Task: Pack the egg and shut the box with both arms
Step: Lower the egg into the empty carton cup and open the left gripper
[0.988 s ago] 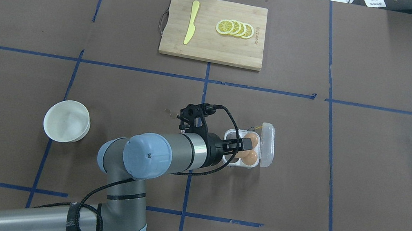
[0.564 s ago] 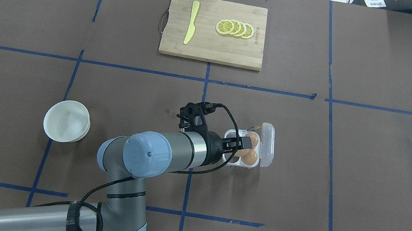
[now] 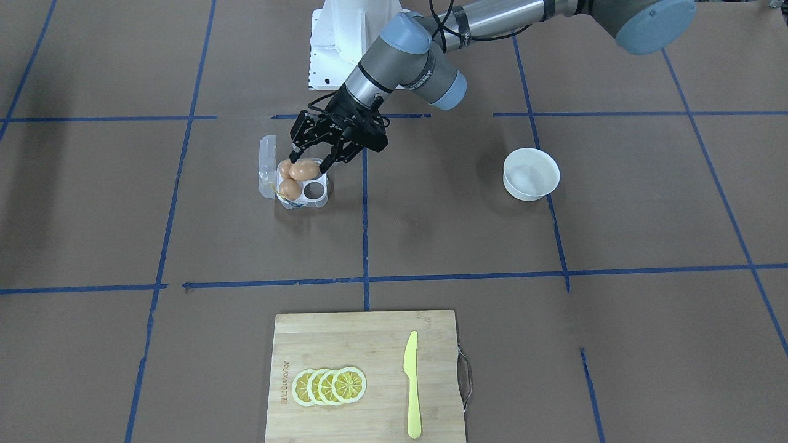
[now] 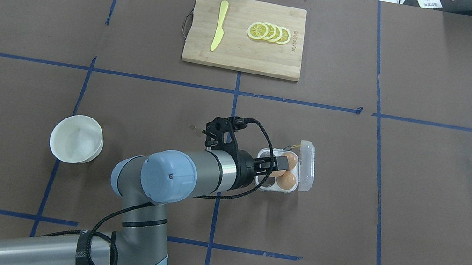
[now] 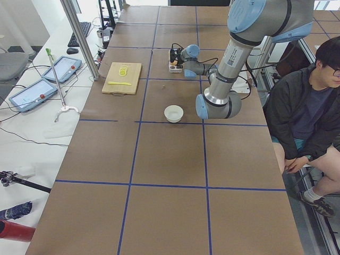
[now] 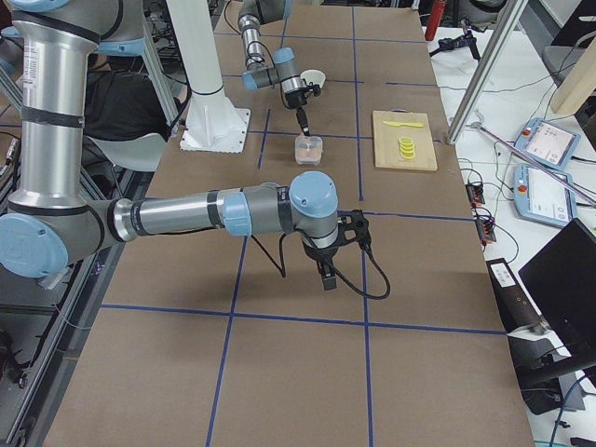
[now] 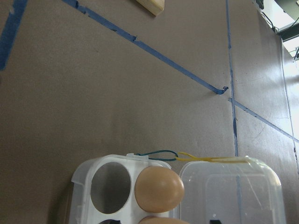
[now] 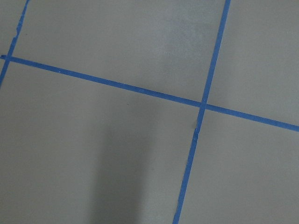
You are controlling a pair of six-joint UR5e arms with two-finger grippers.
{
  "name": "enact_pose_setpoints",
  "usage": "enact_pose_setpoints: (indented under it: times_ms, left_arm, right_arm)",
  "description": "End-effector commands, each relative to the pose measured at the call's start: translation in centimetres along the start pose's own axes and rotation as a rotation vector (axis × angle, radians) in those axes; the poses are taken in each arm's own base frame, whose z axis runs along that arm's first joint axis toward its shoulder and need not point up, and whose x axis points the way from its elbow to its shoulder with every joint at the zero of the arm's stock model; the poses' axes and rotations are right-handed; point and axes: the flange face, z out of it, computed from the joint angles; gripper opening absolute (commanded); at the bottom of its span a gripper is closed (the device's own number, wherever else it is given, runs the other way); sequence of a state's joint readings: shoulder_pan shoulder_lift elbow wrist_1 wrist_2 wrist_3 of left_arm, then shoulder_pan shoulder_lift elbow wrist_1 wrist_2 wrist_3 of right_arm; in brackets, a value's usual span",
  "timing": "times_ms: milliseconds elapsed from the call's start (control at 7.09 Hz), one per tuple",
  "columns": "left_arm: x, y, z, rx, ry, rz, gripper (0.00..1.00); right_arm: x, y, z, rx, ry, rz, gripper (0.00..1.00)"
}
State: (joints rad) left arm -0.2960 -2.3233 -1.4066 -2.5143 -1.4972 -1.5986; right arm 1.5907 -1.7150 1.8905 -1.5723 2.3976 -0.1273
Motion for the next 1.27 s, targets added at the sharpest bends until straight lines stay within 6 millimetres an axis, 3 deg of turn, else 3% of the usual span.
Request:
enact_pose_setpoints:
  times_ms: [0,423,706,847,1129]
  left_arm:
    - [0.0,0.0,0.0,0.0,0.001,0.006,0.77]
    - [0.4,-0.1,-0.4,-0.002,0.011,0.009,0.77]
    - [1.2,-1.7,-1.7,0.007,0.036,0.025,0.82]
    - [1.1,-2.4,-2.0,-0.008,0.036,0.045,0.99]
    - [0.7,-2.5,-2.0,-0.008,0.031,0.045,0.99]
  right_arm:
    - [0.0,0.0,-0.1,0.002,0.0,0.002,1.0]
    - [0.1,0.0,-0.2,0.004,0.001,0.004,1.0]
    - [0.1,0.1,-0.2,0.005,0.002,0.003,1.0]
    - [0.1,0.1,-0.2,0.005,0.002,0.003,1.0]
    - [0.1,0.0,-0.3,0.006,0.002,0.002,1.0]
